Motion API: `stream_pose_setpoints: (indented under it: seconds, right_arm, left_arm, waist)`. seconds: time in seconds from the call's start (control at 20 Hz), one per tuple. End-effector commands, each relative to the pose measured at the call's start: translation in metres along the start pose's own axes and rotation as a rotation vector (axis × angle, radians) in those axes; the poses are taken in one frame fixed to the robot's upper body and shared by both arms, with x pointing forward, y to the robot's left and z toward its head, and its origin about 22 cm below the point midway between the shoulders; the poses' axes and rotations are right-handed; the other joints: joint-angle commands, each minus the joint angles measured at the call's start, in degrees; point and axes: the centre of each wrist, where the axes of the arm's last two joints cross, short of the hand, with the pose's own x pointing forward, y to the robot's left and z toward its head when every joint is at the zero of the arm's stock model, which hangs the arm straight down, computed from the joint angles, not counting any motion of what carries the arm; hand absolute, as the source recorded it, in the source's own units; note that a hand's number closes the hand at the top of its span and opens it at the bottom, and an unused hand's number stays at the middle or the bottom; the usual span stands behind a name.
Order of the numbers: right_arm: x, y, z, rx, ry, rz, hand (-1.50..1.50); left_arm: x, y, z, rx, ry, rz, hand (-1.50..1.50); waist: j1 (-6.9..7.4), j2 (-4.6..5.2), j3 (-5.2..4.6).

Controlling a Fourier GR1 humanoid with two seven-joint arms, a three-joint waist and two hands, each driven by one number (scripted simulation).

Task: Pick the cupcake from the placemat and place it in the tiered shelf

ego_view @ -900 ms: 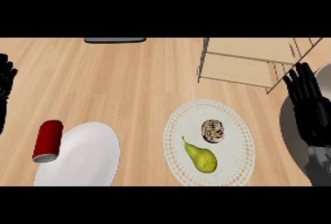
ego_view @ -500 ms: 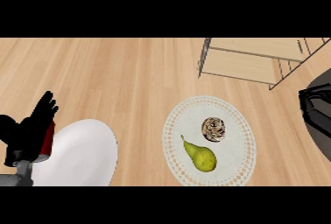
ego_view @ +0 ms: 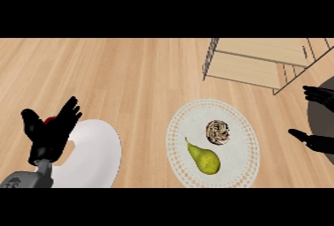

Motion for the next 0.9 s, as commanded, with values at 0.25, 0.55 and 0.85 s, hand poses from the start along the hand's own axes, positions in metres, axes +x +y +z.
stream_pose_setpoints:
  seconds: [0.25, 0.55, 0.85]
  right_arm:
    - [0.044, -0.010, 0.005, 0.294, 0.124, 0.046, -1.50]
    - [0.106, 0.015, 0.000, 0.341, 0.232, 0.177, -1.50]
    - [0.126, 0.060, -0.014, 0.241, 0.316, 0.251, -1.50]
  left_arm:
    - [-0.018, -0.008, -0.005, 0.011, 0.116, 0.019, 0.00]
    - [-0.023, 0.001, 0.013, -0.026, 0.126, 0.023, 0.00]
    - [-0.028, -0.005, 0.001, 0.001, 0.105, 0.012, 0.00]
  waist:
    - [-0.72, 0.95, 1.52]
    - [0.72, 0.90, 1.50]
    - [0.77, 1.13, 1.54]
